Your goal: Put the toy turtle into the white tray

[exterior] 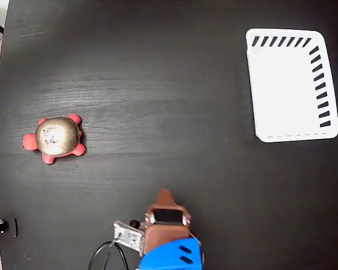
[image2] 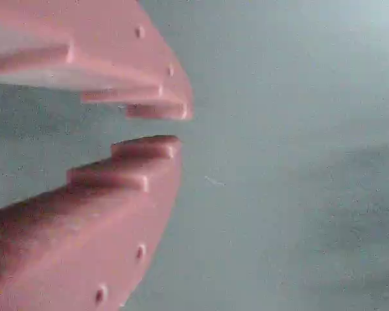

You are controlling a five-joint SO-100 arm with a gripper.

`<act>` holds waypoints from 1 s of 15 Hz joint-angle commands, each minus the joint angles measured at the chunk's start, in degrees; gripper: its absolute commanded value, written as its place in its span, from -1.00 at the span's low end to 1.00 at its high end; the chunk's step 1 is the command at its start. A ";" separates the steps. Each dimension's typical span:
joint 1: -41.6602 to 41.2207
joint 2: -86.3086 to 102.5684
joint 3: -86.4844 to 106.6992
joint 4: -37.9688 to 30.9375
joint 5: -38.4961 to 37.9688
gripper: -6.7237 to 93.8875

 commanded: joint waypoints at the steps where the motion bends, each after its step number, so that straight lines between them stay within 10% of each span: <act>1: -4.22 -14.85 -11.43 -5.98 2.02 -0.87; 15: -25.31 -86.40 -78.84 11.95 12.39 -0.87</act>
